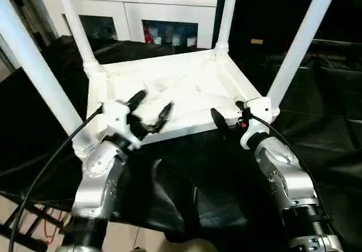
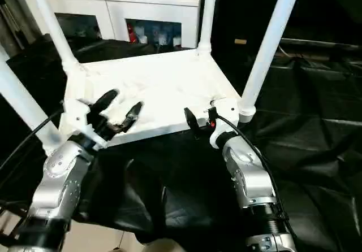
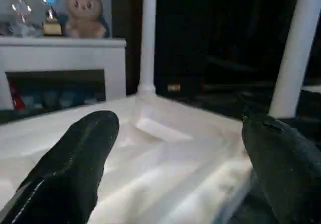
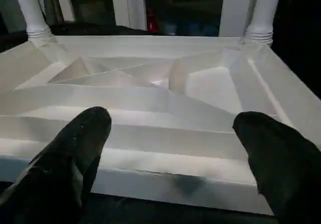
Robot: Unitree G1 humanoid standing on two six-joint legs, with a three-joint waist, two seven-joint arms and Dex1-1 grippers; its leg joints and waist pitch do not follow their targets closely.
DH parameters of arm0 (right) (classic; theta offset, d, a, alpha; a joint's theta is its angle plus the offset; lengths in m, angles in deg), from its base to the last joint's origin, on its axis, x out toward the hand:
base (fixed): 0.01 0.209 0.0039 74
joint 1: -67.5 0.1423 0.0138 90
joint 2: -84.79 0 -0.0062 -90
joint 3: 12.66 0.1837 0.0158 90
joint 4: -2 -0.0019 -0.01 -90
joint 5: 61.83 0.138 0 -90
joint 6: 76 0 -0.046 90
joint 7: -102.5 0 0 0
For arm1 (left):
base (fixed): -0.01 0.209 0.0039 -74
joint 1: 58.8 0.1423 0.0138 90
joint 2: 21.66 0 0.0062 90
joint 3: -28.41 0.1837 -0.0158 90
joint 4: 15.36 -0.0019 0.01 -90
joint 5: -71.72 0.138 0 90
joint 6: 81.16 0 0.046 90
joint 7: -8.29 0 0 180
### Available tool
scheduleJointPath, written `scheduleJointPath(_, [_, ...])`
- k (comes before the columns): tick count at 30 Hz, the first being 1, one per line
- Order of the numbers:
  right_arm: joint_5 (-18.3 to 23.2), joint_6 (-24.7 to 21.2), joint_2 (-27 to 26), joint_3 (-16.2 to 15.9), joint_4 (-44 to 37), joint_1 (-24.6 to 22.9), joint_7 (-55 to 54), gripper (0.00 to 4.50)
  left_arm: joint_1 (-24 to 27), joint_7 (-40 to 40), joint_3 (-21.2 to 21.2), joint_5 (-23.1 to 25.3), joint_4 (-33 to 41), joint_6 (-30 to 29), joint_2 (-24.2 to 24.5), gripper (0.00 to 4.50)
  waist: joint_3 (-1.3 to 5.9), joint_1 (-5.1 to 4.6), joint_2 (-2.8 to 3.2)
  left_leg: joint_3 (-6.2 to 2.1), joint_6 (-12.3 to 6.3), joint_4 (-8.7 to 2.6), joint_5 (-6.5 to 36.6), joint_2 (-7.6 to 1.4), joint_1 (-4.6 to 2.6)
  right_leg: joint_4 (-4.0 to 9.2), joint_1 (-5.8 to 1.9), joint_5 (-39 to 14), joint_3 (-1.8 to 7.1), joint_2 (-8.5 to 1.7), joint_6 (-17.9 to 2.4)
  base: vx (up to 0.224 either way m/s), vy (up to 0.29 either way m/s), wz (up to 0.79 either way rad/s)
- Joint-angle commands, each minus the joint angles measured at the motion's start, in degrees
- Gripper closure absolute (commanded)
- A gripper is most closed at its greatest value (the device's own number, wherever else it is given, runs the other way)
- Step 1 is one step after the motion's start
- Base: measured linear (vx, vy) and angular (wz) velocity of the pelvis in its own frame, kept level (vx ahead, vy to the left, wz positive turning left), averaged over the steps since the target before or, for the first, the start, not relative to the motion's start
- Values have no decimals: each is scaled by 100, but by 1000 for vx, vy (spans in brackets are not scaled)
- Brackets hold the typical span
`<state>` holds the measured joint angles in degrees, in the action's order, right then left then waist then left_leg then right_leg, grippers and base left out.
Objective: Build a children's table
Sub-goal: Rotate table base
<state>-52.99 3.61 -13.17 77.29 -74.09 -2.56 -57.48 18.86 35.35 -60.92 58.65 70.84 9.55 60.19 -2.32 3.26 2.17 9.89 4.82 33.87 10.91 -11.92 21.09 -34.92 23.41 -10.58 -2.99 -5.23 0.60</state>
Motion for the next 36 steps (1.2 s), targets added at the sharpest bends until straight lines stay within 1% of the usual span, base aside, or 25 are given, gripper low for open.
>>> scheduleJointPath(1, [11, 5, -2, -57, -100, -31, 48, 4, -16, -150, 93, 133, 262, -284, 56, 0, 312, 1, -21, 39, -134, -405, 1253, -60, -15, 410, -297, -1011, 175, -164, -1065, 0, 0, 0])
scheduleJointPath(2, [19, -3, 1, -74, -116, -45, 82, 4, -20, -243, 154, 173, 458, -539, 57, 0, 301, 4, -24, 35, -71, -417, 1401, -55, -23, 436, -285, -1316, 178, -165, -974, 0, 0, 0])
scheduleJointPath(3, [21, -5, 2, -77, -120, -48, 89, 4, -17, -250, 159, 176, 488, -577, 58, 0, 295, 6, -14, 25, -15, -430, 1507, -59, -30, 456, -272, -1501, 178, -163, -904, 0, 0, 0])
scheduleJointPath(5, [39, -16, 7, -94, -135, -61, 137, 4, 13, -272, 189, 187, 656, -794, 74, 0, 295, 7, -21, 15, 21, -436, 1530, -52, -24, 467, -263, -1559, 179, -155, -835, 0, 0, 0])
scheduleJointPath(7, [56, -21, 13, -121, -148, -79, 206, 4, 92, -284, 193, 157, 840, -974, 112, 0, 304, 6, -10, 10, 33, -433, 1487, -51, -15, 445, -267, -1428, 178, -149, -836, 0, 0, 0])
scheduleJointPath(8, [60, -21, 19, -139, -165, -100, 245, 4, 162, -309, 195, 114, 998, -1124, 143, 0, 310, 2, -19, 5, 32, -434, 1449, -53, -2, 433, -277, -1336, 178, -150, -845, 0, 0, 0])
scheduleJointPath(10, [49, -7, 14, -159, -160, -111, 272, 4, 230, -314, 186, 61, 1124, -1275, 202, 0, 322, 0, 2, 7, 15, -417, 1327, -46, -3, 415, -275, -1128, 180, -140, -890, 0, 0, 0])
scheduleJointPath(12, [46, -3, 1, -179, -188, -130, 284, 4, 271, -319, 176, 24, 1187, -1373, 233, 0, 326, -5, 9, 15, -22, -405, 1235, -35, -5, 400, -275, -892, 178, -124, -969, 0, 0, 0])
scheduleJointPath(15, [79, -26, -11, -205, -264, -151, 330, 4, 283, -330, 177, 15, 1215, -1430, 236, 0, 328, -6, 9, 20, -36, -401, 1230, -36, -12, 398, -277, -806, 177, -120, -1016, 0, 0, 0])
scheduleJointPath(17, [130, -25, -2, -254, -369, -207, 491, 4, 314, -303, 167, -37, 1256, -1496, 220, 0, 317, -6, 1, 21, -33, -411, 1345, -37, -11, 418, -284, -984, 179, -128, -974, 0, 0, 0])
scheduleJointPath(18, [136, -23, 3, -260, -387, -217, 517, 4, 323, -297, 166, -41, 1261, -1501, 220, 0, 316, 3, -11, 14, -41, -414, 1349, -39, -8, 417, -284, -1050, 182, -133, -940, 0, 0, 0])
scheduleJointPath(19, [166, -30, 19, -272, -423, -239, 587, 4, 366, -263, 150, -79, 1296, -1513, 230, 0, 314, 1, -9, 15, -41, -418, 1353, -37, -5, 423, -282, -1081, 181, -131, -928, 0, 0, 0])
scheduleJointPath(20, [196, -36, 40, -288, -453, -255, 665, 4, 424, -217, 133, -126, 1347, -1532, 253, 0, 315, 4, -49, 15, -47, -416, 1343, -40, 1, 421, -282, -1125, 181, -135, -919, 0, 0, 0])
scheduleJointPath(21, [223, -34, 62, -302, -468, -265, 740, 4, 483, -180, 124, -175, 1409, -1562, 284, 0, 313, 11, -43, 16, -54, -421, 1346, -48, -5, 431, -273, -1161, 186, -141, -916, 0, 0, 0])
scheduleJointPath(22, [242, -30, 80, -317, -469, -269, 801, 4, 543, -133, 118, -227, 1468, -1591, 316, 0, 314, 6, -62, 16, -62, -416, 1342, -48, 2, 422, -276, -1149, 187, -140, -917, 0, 0, 0])
scheduleJointPath(23, [247, -23, 97, -330, -460, -265, 842, 4, 599, -97, 115, -261, 1518, -1619, 350, 0, 307, 3, -59, 12, -70, -426, 1332, -48, 13, 422, -280, -1180, 184, -138, -899, 0, 0, 0])
scheduleJointPath(24, [247, -20, 104, -337, -451, -261, 855, 4, 634, -88, 109, -266, 1548, -1635, 371, 0, 307, 2, -47, 16, -74, -421, 1340, -46, 2, 429, -265, -1218, 186, -134, -898, 0, 0, 0])
scheduleJointPath(25, [243, -12, 110, -342, -430, -250, 865, 4, 681, -85, 94, -262, 1581, -1647, 397, 0, 309, 5, -59, 21, -75, -415, 1338, -46, -5, 433, -260, -1217, 187, -133, -900, 0, 0, 0])
scheduleJointPath(29, [252, -22, 90, -345, -417, -224, 922, 4, 745, -93, 28, -279, 1615, -1664, 438, 0, 299, 9, -56, 19, -55, -426, 1387, -44, -9, 444, -250, -1353, 191, -133, -849, 0, 0, 0])
scheduleJointPath(30, [253, -22, 90, -346, -418, -224, 924, 4, 749, -92, 26, -282, 1618, -1665, 440, 0, 299, 10, -56, 18, -49, -426, 1387, -42, -9, 441, -251, -1343, 192, -132, -841, 0, 0, 0])
scheduleJointPath(31, [260, -20, 88, -358, -430, -234, 948, 4, 802, -67, 7, -306, 1645, -1657, 463, 0, 299, 13, -32, 13, -42, -429, 1390, -42, -7, 437, -252, -1335, 190, -133, -842, 0, 0, 0])
scheduleJointPath(32, [268, -20, 88, -370, -443, -248, 974, 4, 861, -33, -13, -339, 1676, -1654, 493, 0, 306, 10, -28, 11, -37, -426, 1364, -44, -5, 430, -257, -1260, 189, -132, -851, 0, 0, 0])
scheduleJointPath(33, [293, -39, 109, -390, -487, -288, 1034, 4, 998, 68, -52, -435, 1747, -1650, 572, 0, 307, 8, -38, 13, -35, -422, 1350, -41, -4, 427, -258, -1197, 188, -130, -872, 0, 0, 0])
scheduleJointPath(34, [302, -46, 118, -397, -505, -304, 1055, 4, 1033, 100, -63, -463, 1764, -1650, 597, 0, 309, 2, -24, 6, -39, -426, 1331, -44, 6, 414, -270, -1148, 188, -135, -887, 0, 0, 0])
scheduleJointPath(36, [331, -72, 157, -411, -562, -352, 1139, 4, 1221, 388, -137, -619, 1764, -1572, 744, 0, 306, -5, -29, 16, -59, -420, 1342, -41, -8, 421, -255, -1121, 189, -123, -904, 0, 0, 0])
